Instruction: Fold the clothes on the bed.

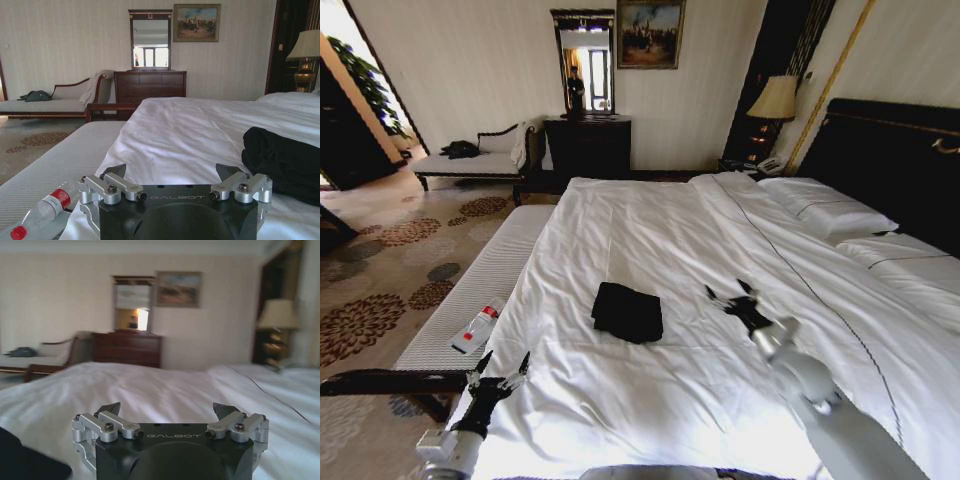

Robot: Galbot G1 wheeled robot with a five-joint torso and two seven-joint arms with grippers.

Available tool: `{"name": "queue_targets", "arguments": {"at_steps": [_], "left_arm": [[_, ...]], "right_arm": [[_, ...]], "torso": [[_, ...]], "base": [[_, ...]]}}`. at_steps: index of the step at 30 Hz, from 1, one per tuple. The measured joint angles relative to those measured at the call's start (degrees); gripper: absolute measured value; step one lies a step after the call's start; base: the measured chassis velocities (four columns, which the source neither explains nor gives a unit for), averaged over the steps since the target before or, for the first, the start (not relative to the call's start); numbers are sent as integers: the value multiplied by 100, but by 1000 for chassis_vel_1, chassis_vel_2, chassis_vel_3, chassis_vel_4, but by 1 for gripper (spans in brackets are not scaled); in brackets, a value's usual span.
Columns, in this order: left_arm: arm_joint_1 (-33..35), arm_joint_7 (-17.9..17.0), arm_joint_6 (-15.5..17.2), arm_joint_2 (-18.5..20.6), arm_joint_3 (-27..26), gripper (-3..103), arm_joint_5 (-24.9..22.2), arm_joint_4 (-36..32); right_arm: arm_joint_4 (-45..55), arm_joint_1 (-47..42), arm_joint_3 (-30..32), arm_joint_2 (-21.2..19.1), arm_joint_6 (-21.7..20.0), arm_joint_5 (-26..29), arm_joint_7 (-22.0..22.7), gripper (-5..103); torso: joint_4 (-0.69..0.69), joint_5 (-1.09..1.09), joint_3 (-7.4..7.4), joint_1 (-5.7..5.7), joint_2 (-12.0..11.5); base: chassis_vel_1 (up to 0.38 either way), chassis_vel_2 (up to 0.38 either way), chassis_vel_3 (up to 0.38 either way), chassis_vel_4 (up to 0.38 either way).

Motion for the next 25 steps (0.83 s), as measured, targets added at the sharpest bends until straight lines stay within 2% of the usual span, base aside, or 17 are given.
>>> {"name": "queue_targets", "arguments": {"at_steps": [2,4,7,13,25], "left_arm": [[0,1,1,0,0,100,0,0],[0,1,1,0,0,100,0,-1],[0,2,0,0,0,100,0,0],[0,1,0,0,0,100,0,-1],[0,1,1,0,0,100,0,0]], "right_arm": [[-117,-431,337,451,645,-364,-184,100],[-116,-532,418,558,753,-424,-229,100],[109,-963,721,1018,920,-253,-311,100],[132,-1222,889,1241,1087,-226,-458,100],[133,-1194,876,1236,1075,-211,-490,100]], "torso": [[1,1,0,0,0],[1,1,0,0,0],[1,-1,0,0,0],[1,-1,0,0,0],[2,0,1,0,-1]], "base": [[0,0,0,0],[0,0,0,0],[0,0,0,0],[0,0,0,0],[0,0,0,0]]}}
